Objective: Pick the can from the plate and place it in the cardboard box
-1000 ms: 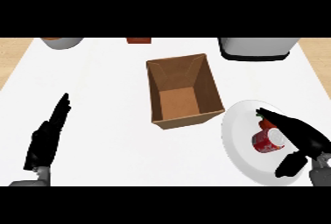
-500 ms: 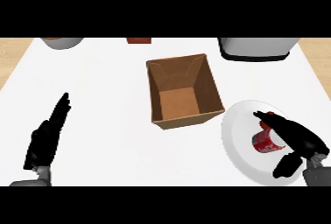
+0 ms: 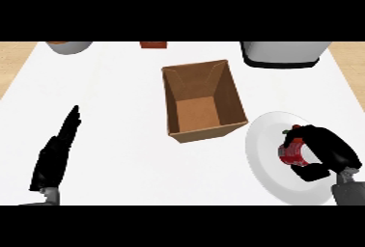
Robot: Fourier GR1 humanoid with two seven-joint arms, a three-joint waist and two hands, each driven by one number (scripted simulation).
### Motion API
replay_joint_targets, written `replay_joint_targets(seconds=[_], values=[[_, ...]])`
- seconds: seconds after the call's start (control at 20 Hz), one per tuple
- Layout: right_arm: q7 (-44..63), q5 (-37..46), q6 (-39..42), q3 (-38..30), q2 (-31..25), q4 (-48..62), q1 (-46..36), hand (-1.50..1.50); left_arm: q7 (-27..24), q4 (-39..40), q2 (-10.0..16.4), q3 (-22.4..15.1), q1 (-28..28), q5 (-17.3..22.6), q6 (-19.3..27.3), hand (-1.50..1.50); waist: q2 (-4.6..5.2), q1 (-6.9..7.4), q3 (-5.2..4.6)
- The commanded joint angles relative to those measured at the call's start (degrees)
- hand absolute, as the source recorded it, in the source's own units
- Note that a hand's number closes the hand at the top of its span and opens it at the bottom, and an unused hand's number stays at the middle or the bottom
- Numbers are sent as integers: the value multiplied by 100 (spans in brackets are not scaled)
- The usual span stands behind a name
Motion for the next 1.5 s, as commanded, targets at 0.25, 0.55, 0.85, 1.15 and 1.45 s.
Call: replay_joint_targets(seconds=[0.25, 0.55, 0.85, 1.15, 1.45], values=[[-189, 372, -700, -184, 195, -98, -102, 150, 744, -474, 65, 124, -240, -9, -219, 0, 22, -20, 30], [2468, 1319, -1504, -428, 1055, -1273, 1379, 150, 162, -36, 107, 425, 61, 97, -61, 0, -75, -448, 1], [3773, 2527, -1614, 516, 1758, -3483, 2636, 150, 15, 188, 55, 350, -174, -4, -46, 0, -8, -253, 11], [3537, 2251, -1758, 1266, 2134, -5004, 2556, 150, 101, 11, 181, 391, -174, 139, -281, 0, -2, -129, 22], [3989, 2388, -1822, 2439, 2368, -5401, 1814, 150, 85, 34, -39, 203, -219, -158, -20, 0, 23, -26, 22]])
